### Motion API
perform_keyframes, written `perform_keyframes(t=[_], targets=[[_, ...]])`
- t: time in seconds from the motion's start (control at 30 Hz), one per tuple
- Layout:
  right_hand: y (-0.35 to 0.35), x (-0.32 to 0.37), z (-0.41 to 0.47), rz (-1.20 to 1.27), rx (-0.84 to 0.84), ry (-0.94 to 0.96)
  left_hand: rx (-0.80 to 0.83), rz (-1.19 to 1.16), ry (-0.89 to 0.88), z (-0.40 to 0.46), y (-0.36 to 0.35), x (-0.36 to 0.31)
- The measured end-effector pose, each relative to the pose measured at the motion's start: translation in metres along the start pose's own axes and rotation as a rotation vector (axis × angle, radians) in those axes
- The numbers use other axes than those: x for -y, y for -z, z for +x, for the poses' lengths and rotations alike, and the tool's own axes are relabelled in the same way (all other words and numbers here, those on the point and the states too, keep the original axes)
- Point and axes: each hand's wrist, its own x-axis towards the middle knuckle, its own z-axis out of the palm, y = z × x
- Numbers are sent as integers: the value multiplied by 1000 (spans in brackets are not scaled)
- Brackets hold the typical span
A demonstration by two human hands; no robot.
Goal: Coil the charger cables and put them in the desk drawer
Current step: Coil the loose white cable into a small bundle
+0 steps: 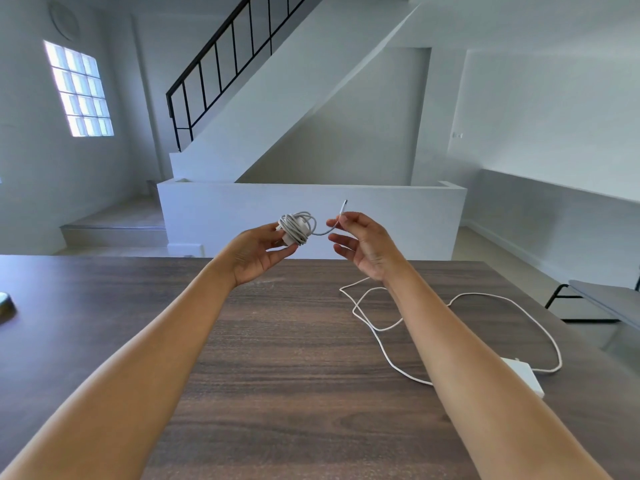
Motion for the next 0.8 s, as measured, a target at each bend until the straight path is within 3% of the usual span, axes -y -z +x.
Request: perform_keyframes(t=[0.4, 0.57, 0.8], targets=[[-10, -2, 4, -444, -57, 36, -15, -45, 76, -2, -2, 0], [-12, -2, 6, -483, -118, 76, -19, -69, 92, -4, -1, -2], [-15, -5, 7, -511, -68, 82, -24, -3, 103, -4, 1, -2]])
